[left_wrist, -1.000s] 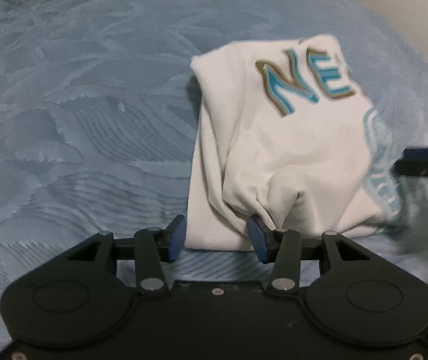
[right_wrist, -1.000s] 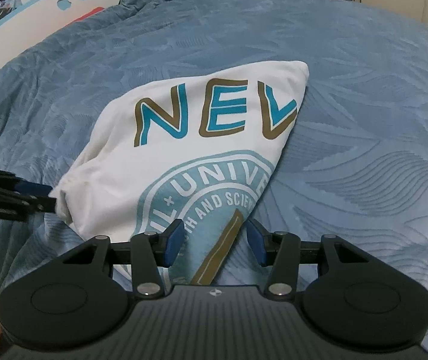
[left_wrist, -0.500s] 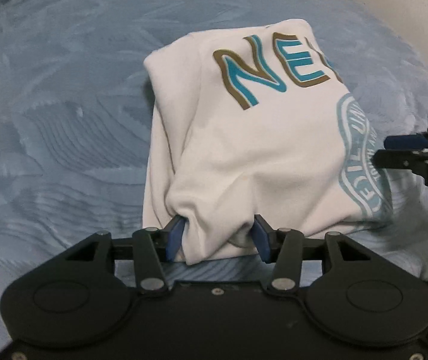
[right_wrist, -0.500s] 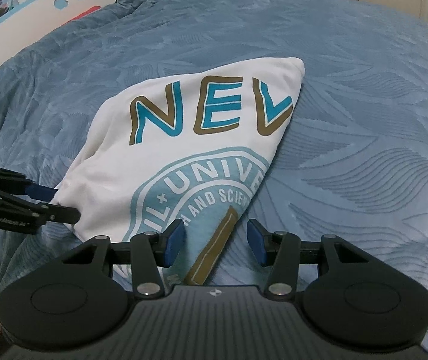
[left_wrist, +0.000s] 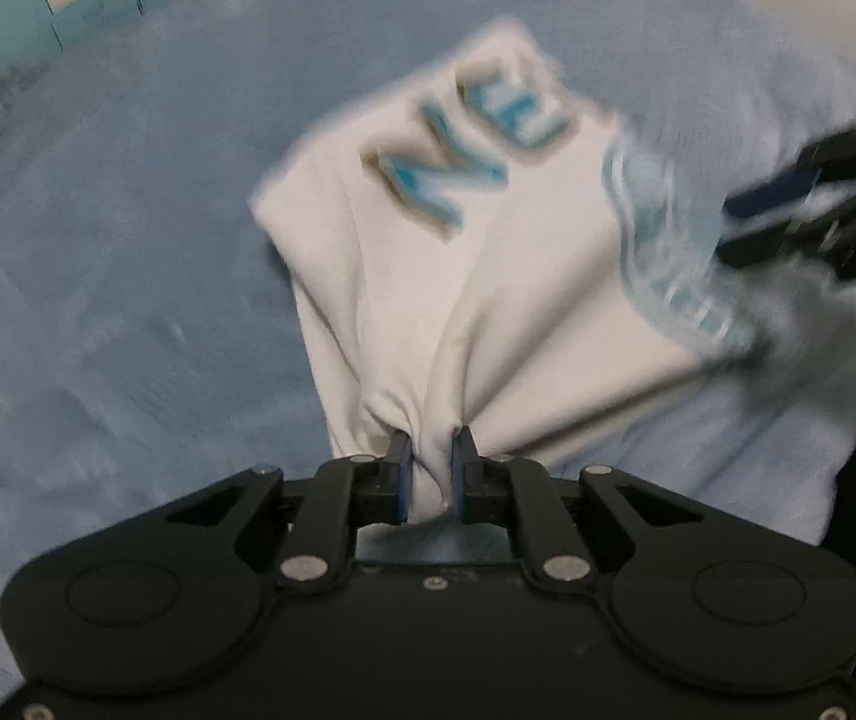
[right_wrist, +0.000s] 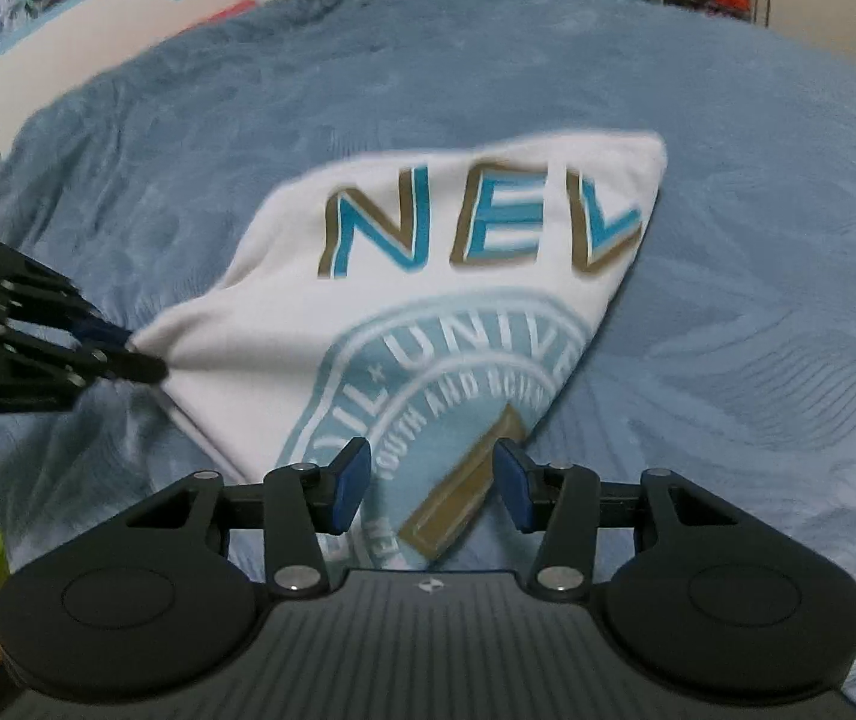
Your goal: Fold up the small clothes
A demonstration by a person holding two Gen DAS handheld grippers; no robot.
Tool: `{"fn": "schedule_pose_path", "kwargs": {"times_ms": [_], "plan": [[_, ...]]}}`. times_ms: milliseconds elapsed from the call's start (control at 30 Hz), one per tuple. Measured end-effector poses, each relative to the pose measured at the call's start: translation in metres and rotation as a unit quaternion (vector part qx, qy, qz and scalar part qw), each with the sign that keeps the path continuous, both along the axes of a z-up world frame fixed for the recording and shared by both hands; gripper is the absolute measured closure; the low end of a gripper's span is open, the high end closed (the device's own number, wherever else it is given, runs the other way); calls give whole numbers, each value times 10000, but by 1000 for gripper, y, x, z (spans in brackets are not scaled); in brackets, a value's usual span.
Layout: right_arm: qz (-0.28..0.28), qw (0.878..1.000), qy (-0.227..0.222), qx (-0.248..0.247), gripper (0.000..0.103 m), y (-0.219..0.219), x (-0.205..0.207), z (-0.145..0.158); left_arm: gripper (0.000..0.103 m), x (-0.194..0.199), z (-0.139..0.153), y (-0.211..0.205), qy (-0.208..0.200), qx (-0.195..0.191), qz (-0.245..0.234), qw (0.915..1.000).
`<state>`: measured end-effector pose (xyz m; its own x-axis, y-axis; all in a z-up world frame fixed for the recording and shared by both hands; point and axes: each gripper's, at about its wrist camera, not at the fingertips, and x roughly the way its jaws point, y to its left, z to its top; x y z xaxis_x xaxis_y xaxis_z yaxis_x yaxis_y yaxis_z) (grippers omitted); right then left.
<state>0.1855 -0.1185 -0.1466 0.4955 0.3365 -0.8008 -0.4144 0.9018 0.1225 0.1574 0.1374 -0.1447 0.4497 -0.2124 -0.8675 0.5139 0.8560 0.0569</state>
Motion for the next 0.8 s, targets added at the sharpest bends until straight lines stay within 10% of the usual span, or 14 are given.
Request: {"fn": "schedule_pose_path", "kwargs": {"times_ms": [133,333,533,800], "plan": [[-227,9982,545,-88,52,-11,12,-37,91,0,-42,-1,184,160,44,9997],[-274,9992,254,117,65,-25,9,-10,68,-16,-1,0,-234,666,-85,9975],[-265,9993,-182,185,79,-19,10,4,59,-17,26,-3,-648,-87,161,9977],[-366,9992,75,-101,81,-23,14,-38,56,-11,-34,-14,-126,200,291,9993]]}}
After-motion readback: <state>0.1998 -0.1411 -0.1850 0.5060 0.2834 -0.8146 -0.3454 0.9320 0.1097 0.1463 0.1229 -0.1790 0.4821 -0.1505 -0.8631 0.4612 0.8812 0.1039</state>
